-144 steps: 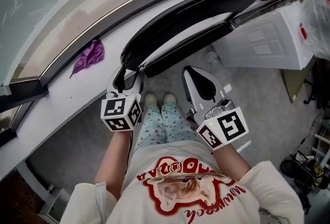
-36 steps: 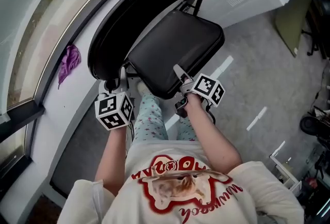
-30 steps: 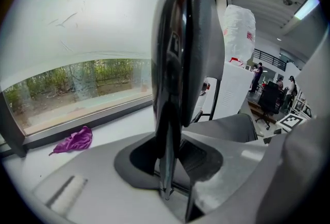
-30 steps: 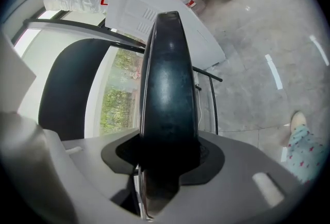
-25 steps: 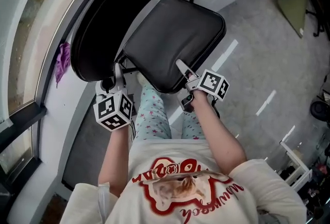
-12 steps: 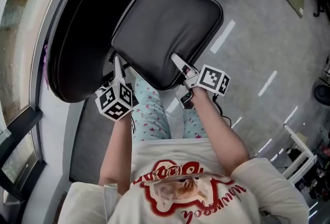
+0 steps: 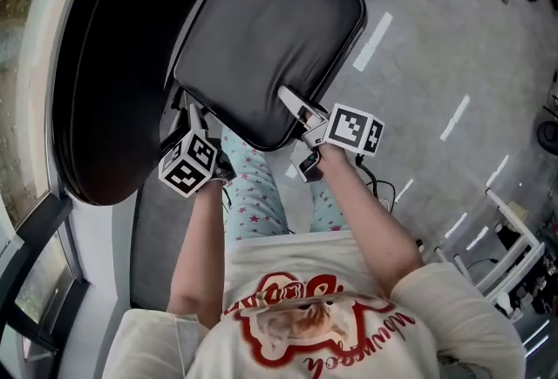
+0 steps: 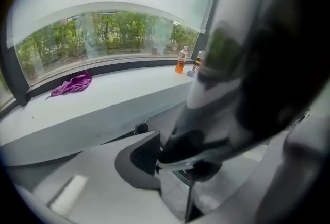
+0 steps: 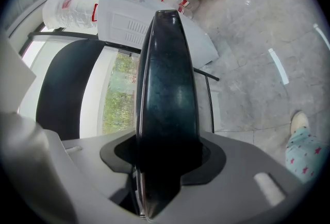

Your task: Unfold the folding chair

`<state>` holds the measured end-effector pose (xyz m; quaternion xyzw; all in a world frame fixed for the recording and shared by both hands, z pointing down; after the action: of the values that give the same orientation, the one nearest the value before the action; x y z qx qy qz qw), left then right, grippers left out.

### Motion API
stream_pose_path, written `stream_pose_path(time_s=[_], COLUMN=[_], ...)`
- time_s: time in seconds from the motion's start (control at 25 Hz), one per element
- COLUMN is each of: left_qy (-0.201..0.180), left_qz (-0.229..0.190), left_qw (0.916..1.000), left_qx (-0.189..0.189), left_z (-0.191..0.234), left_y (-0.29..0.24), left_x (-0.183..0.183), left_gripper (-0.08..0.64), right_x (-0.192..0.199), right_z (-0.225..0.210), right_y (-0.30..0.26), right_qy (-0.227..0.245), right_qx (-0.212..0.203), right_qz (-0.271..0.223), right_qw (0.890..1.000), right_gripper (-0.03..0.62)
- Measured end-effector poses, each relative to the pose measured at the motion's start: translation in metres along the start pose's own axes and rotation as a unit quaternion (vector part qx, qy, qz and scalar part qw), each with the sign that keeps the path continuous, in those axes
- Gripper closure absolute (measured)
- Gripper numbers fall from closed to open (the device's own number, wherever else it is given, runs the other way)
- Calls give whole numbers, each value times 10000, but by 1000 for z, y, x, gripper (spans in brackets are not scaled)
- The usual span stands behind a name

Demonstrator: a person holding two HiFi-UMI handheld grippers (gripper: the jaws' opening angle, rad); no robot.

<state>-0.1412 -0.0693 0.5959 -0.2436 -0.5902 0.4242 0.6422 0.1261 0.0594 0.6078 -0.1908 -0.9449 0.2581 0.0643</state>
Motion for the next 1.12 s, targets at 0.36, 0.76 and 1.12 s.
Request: stream_pose_path(time_s=[0.36,0.76,1.12], left_qy=[-36,-681,-1451], left_qz=[121,30,-61], left_qw=[9999,9970,9864], left_qx=[105,366,-772], left_z=[11,24,32], left_y=[-9,-25,-22], left_x=[-14,-36,-3], left_gripper=[466,471,206], right_x=[3,9,12], right_z=[-5,-22,-34], right_y=[-10,-27,-32], right_qy=[-57,-183,-305], right_qx=[-373,-876,-1068], right_qz=[33,15,3], right_qw=[9993,9960,9938], right_gripper=[373,380,380])
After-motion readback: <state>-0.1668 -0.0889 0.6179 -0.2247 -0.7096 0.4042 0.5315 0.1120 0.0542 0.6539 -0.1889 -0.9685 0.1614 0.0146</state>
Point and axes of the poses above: the fingertips, and each gripper's own axes: y backward along the fingers, z to its left, x out of its underside, the point moved 10 cm from there along y, backward along the fingers, and after that the axes turned 1 degree about -x, right-handed, at the moved point
